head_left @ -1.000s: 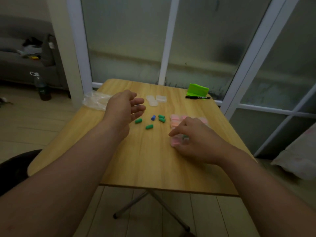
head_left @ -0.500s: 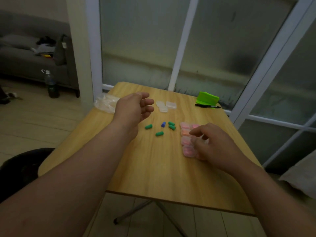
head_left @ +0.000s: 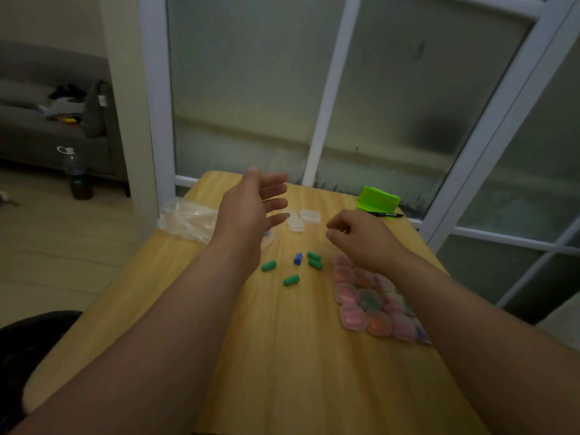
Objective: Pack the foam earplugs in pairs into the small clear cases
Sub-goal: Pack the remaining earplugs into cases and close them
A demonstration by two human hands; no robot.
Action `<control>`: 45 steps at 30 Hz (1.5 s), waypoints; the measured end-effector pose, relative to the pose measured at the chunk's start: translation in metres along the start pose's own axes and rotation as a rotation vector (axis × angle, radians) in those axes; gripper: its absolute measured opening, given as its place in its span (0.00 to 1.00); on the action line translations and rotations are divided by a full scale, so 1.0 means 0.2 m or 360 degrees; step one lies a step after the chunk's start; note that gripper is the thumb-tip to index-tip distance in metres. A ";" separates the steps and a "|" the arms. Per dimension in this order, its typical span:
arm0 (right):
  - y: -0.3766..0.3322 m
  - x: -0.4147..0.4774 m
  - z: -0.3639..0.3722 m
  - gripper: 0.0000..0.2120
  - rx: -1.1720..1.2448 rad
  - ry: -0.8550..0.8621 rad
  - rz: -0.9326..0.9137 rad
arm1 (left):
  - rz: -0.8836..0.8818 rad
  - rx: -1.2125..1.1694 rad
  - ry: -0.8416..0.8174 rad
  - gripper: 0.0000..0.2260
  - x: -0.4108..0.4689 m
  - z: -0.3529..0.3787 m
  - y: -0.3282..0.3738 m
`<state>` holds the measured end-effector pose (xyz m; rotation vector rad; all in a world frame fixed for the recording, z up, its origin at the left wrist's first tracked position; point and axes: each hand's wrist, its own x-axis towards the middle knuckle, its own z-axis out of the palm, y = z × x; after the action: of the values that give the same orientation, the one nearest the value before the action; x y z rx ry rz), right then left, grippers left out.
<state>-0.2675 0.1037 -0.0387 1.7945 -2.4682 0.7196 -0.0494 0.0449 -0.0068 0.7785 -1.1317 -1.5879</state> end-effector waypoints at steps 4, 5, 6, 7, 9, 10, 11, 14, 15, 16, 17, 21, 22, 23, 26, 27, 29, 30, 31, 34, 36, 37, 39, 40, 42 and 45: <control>0.02 0.22 0.04 0.13 -0.0176 -0.0087 0.0043 | 0.0078 -0.0021 0.0033 0.13 0.07 -0.02 0.01; 0.03 0.27 0.06 0.15 -0.0226 -0.0109 0.0039 | 0.0080 -0.0032 0.0042 0.13 0.09 -0.02 0.01; 0.03 0.32 0.07 0.16 -0.0277 -0.0142 0.0039 | 0.0072 -0.0048 0.0054 0.13 0.11 -0.02 0.01; 0.03 0.37 0.09 0.18 -0.0317 -0.0178 0.0040 | 0.0055 -0.0072 0.0065 0.13 0.11 -0.03 0.00; 0.02 0.44 0.11 0.21 -0.0332 -0.0240 0.0055 | 0.0023 -0.0116 0.0086 0.13 0.13 -0.03 0.01; 0.00 0.47 0.13 0.22 -0.0318 -0.0251 0.0065 | 0.0008 -0.0135 0.0095 0.12 0.13 -0.04 0.01; -0.01 0.49 0.14 0.22 -0.0287 -0.0234 0.0063 | -0.0005 -0.0147 0.0099 0.12 0.14 -0.04 0.01; -0.09 0.51 0.19 0.18 -0.0216 -0.0125 0.0065 | -0.0018 -0.0140 0.0101 0.11 0.15 -0.05 0.00; -0.12 0.50 0.21 0.19 -0.0226 -0.0125 0.0080 | -0.0019 -0.0136 0.0094 0.11 0.15 -0.05 0.00; -0.14 0.48 0.23 0.22 -0.0270 -0.0155 0.0099 | -0.0023 -0.0134 0.0089 0.11 0.14 -0.05 0.00; -0.17 0.47 0.24 0.25 -0.0330 -0.0188 0.0108 | -0.0028 -0.0137 0.0083 0.11 0.14 -0.05 0.00; -0.19 0.43 0.26 0.20 -0.0389 -0.0253 0.0133 | -0.0050 -0.0116 0.0050 0.11 0.11 -0.06 0.01; -0.19 0.41 0.24 0.18 -0.0317 -0.0247 0.0136 | -0.0051 -0.0101 0.0040 0.11 0.10 -0.06 0.01; -0.18 0.40 0.22 0.16 -0.0234 -0.0223 0.0130 | -0.0056 -0.0082 0.0031 0.11 0.09 -0.06 0.02; -0.16 0.33 0.12 0.11 -0.0031 -0.0104 0.0117 | -0.0092 -0.0029 -0.0013 0.10 0.05 -0.07 0.03; -0.16 0.31 0.09 0.10 0.0053 -0.0058 0.0135 | -0.0111 0.0001 -0.0037 0.10 0.04 -0.07 0.03; -0.16 0.23 0.02 0.09 0.0328 0.0007 0.0209 | -0.0160 0.0091 -0.0092 0.10 0.00 -0.06 0.03; -0.17 0.18 -0.01 0.10 0.0511 0.0036 0.0241 | -0.0190 0.0136 -0.0126 0.10 -0.02 -0.06 0.03; -0.19 0.12 -0.04 0.11 0.0682 0.0084 0.0242 | -0.0220 0.0183 -0.0174 0.10 -0.05 -0.05 0.03; -0.27 -0.10 -0.12 0.13 0.0936 0.0240 0.0126 | -0.0279 0.0361 -0.0379 0.11 -0.14 -0.04 0.02; -0.34 -0.26 -0.15 0.10 0.0958 0.0309 -0.0004 | -0.0307 0.0438 -0.0526 0.12 -0.20 -0.05 0.02; -0.36 -0.34 -0.15 0.09 0.0981 0.0314 -0.0067 | -0.0313 0.0445 -0.0595 0.12 -0.23 -0.05 0.02; -0.39 -0.44 -0.13 0.10 0.0979 0.0287 -0.0163 | -0.0290 0.0426 -0.0709 0.14 -0.28 -0.07 0.01; -0.39 -0.48 -0.11 0.11 0.0946 0.0273 -0.0191 | -0.0262 0.0433 -0.0746 0.14 -0.30 -0.08 0.01; -0.40 -0.53 -0.08 0.10 0.0896 0.0288 -0.0225 | -0.0210 0.0448 -0.0766 0.13 -0.34 -0.09 0.00; -0.40 -0.56 -0.07 0.11 0.0915 0.0287 -0.0222 | -0.0226 0.0375 -0.0695 0.12 -0.35 -0.10 -0.03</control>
<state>-0.1608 0.1899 -0.0281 1.9120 -2.1277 1.6222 -0.0122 0.1055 -0.0218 0.6919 -1.6308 -1.8185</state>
